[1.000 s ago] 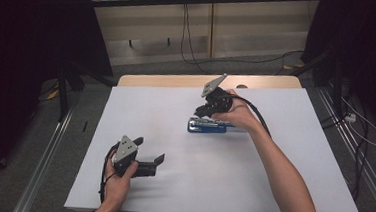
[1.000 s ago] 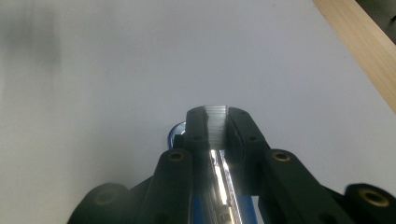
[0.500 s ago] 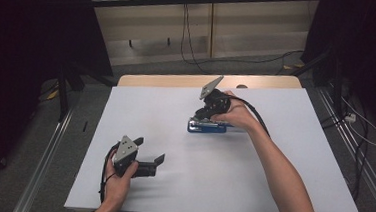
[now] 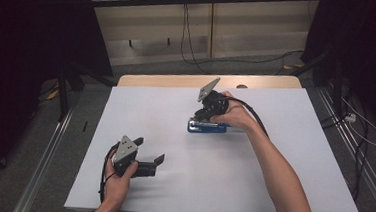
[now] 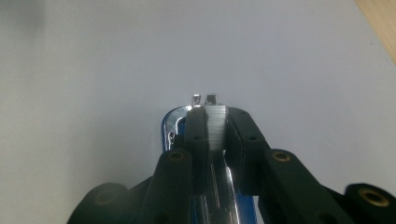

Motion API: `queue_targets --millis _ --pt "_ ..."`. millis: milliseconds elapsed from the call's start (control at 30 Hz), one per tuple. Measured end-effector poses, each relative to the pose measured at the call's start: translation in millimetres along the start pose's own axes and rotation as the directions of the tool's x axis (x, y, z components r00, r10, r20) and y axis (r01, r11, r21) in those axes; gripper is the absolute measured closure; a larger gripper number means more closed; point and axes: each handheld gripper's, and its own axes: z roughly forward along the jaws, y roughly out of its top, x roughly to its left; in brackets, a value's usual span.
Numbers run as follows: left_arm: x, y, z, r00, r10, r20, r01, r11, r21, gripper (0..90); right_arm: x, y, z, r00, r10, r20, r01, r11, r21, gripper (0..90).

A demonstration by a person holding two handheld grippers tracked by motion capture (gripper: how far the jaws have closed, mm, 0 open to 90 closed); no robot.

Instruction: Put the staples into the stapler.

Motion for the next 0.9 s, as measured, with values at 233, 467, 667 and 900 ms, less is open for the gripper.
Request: queue_targets --millis 233,467,667,900 --pt "0.3 -0.2 0.4 1.0 -0.003 0.0 0.003 1.0 0.002 3.6 -0.8 -1.1 1.4 1.0 0.0 0.002 0.0 1.0 0.007 79.6" --pt "0.2 -0.3 0.4 1.0 -0.002 0.0 0.002 1.0 0.005 3.6 1.3 -0.5 2.7 0.9999 -0.014 -0.007 0.014 1.0 0.012 79.6" --pt "0.2 -0.3 0.6 1.0 -0.004 0.0 0.004 1.0 0.005 3.6 1.7 -0.1 2.8 0.9997 -0.023 -0.01 0.023 1.0 0.013 79.6" --pt "0.4 -0.4 0.7 1.0 -0.005 0.001 0.005 1.0 0.006 3.6 1.7 -0.4 3.9 0.9997 -0.022 -0.015 0.022 1.0 0.014 79.6"
